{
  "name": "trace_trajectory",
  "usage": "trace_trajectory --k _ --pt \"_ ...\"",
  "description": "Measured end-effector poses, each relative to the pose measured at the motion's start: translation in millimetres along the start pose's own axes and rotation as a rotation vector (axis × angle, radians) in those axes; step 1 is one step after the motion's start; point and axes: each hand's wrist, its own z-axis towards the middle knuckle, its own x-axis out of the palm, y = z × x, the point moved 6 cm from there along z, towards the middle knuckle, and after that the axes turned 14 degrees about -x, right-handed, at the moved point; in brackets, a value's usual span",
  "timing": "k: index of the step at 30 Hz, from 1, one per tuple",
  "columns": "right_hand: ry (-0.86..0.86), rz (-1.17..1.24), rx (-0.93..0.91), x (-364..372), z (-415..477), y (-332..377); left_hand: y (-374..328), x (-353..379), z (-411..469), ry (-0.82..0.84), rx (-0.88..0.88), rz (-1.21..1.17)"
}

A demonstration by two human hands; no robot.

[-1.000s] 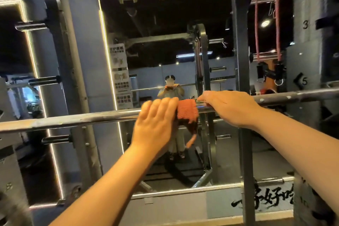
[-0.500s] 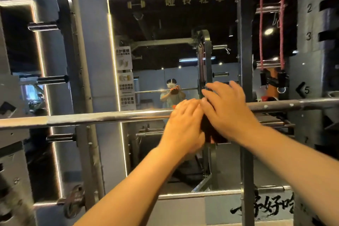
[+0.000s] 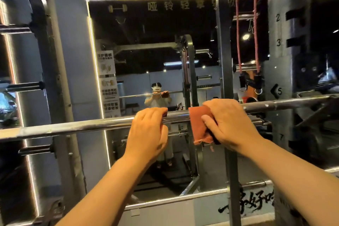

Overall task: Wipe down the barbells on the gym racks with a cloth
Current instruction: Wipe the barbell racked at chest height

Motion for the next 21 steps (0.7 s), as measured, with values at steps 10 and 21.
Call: trace_trajectory --k 10,21 --pt "0.017 -0.091 0.020 20.5 23.3 30.4 -5.4 10.5 6.5 -0.040 0.017 0.256" --pt "-0.048 -0.242 0.222 -3.9 13.9 -13.2 -41.0 13.9 19.7 0.021 -0.067 0.507"
